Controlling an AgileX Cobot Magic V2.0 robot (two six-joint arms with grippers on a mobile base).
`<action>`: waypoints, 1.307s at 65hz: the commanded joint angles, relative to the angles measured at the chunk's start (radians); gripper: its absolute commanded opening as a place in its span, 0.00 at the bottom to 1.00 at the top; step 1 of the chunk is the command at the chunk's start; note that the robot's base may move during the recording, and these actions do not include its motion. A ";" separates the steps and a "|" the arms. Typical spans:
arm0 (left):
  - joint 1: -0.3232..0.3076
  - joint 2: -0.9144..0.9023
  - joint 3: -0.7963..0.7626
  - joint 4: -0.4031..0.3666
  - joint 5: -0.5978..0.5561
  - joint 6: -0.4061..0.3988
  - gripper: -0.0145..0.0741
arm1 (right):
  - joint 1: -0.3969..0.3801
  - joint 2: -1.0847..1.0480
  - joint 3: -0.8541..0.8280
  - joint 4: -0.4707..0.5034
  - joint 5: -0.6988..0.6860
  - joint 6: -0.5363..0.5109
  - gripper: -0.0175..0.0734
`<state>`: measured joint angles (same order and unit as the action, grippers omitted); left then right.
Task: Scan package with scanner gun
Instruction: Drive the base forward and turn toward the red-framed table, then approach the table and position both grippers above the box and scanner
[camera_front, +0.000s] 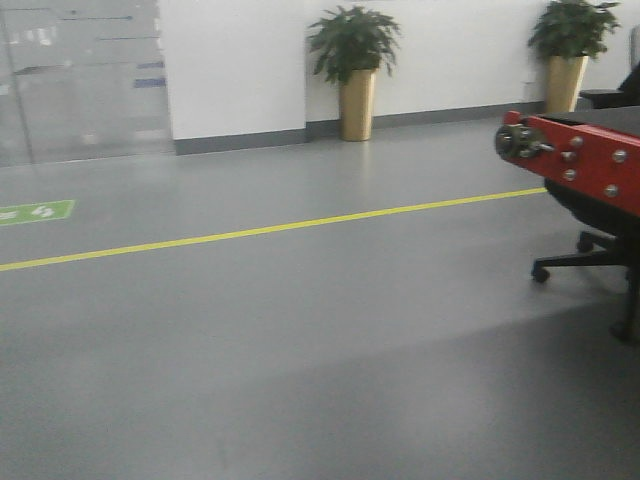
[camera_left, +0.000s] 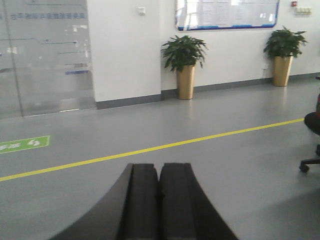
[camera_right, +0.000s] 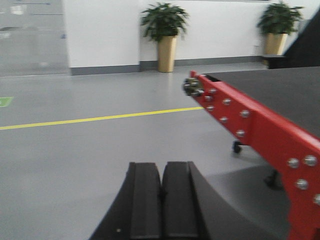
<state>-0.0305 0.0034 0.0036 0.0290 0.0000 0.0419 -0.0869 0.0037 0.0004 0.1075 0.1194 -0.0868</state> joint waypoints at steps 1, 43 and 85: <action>-0.004 -0.003 -0.004 -0.004 -0.018 -0.004 0.04 | -0.001 -0.004 0.000 0.003 -0.021 -0.006 0.02; -0.004 -0.003 -0.004 -0.004 -0.018 -0.004 0.04 | -0.001 -0.004 0.000 0.003 -0.021 -0.006 0.02; -0.004 -0.003 -0.004 -0.004 -0.018 -0.004 0.04 | 0.001 -0.004 0.000 0.003 -0.021 -0.006 0.02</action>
<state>-0.0305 0.0034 0.0036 0.0290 0.0000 0.0419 -0.0869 0.0037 0.0004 0.1075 0.1194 -0.0868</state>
